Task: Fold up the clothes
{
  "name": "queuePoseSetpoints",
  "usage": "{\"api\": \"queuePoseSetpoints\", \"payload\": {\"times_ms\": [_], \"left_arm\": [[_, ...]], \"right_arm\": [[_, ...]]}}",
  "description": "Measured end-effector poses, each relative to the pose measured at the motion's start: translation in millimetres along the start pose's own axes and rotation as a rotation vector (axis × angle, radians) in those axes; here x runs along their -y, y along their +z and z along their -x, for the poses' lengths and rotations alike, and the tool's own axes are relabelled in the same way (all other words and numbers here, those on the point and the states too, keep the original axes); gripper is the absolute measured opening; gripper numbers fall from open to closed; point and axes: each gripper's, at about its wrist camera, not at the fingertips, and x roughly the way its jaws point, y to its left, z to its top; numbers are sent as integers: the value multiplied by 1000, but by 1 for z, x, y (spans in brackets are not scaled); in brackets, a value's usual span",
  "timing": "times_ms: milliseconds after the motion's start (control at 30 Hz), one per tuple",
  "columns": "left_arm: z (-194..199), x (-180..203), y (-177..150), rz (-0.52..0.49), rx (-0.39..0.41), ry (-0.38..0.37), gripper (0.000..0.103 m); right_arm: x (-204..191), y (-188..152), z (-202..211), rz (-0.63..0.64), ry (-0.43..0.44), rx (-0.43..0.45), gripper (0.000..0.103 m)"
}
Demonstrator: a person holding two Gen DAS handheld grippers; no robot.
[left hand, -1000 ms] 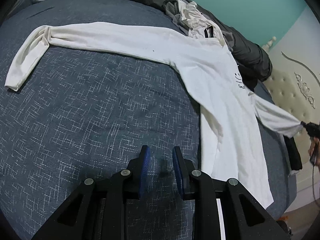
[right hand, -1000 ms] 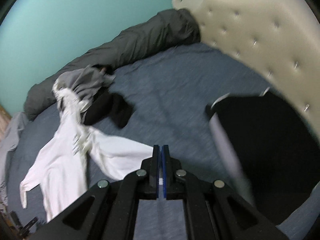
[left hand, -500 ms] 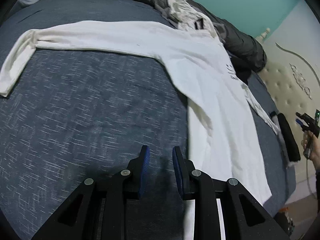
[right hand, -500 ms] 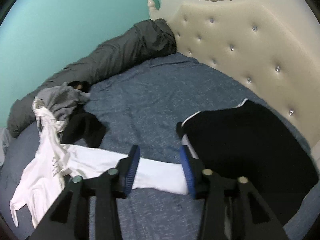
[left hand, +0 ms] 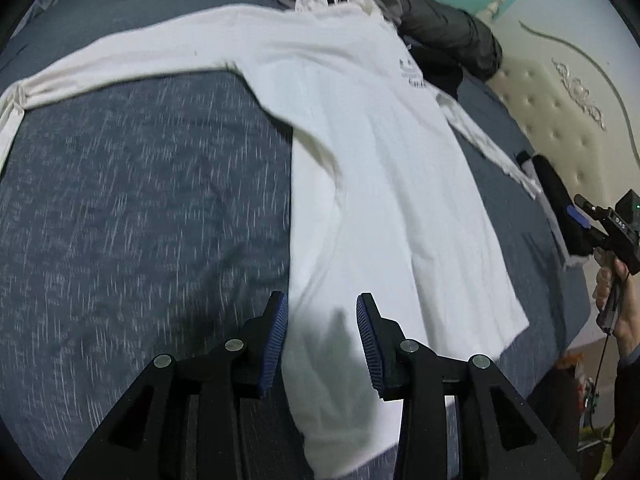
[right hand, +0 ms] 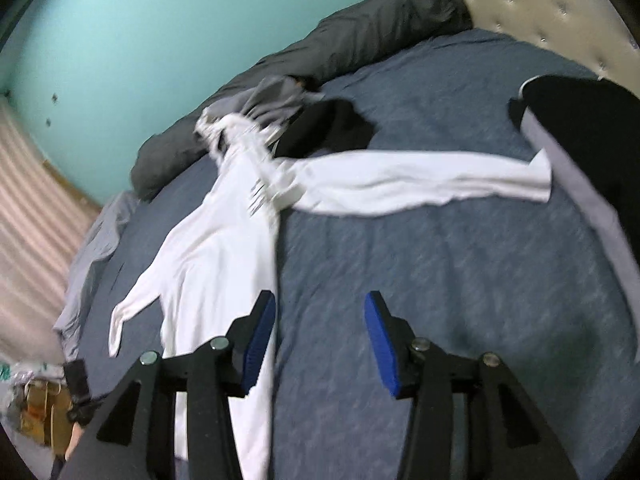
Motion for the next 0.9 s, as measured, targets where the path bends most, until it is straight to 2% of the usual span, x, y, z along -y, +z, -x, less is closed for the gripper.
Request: {"api": "queuePoseSetpoints", "payload": {"times_ms": [267, 433, 467, 533, 567, 700, 900], "left_arm": [[-1, -9, -25, 21, -76, 25, 39], [-6, -5, -36, 24, -92, -10, 38], [-7, -6, -38, 30, -93, -18, 35], [-6, -7, -41, 35, -95, -26, 7], [-5, -7, -43, 37, -96, -29, 4], [11, 0, -45, -33, -66, -13, 4], [57, -15, -38, -26, 20, -14, 4]], "right_arm": [[-12, -35, 25, 28, 31, -24, 47], [-8, -48, 33, -11, 25, -19, 47], [-8, -50, 34, -15, 25, -19, 48], [-10, -52, 38, -19, 26, -19, 48], [-13, -53, 40, -15, 28, -17, 48], [-24, -53, 52, 8, 37, -5, 48], [-39, -55, 57, 42, 46, -23, 48]]}}
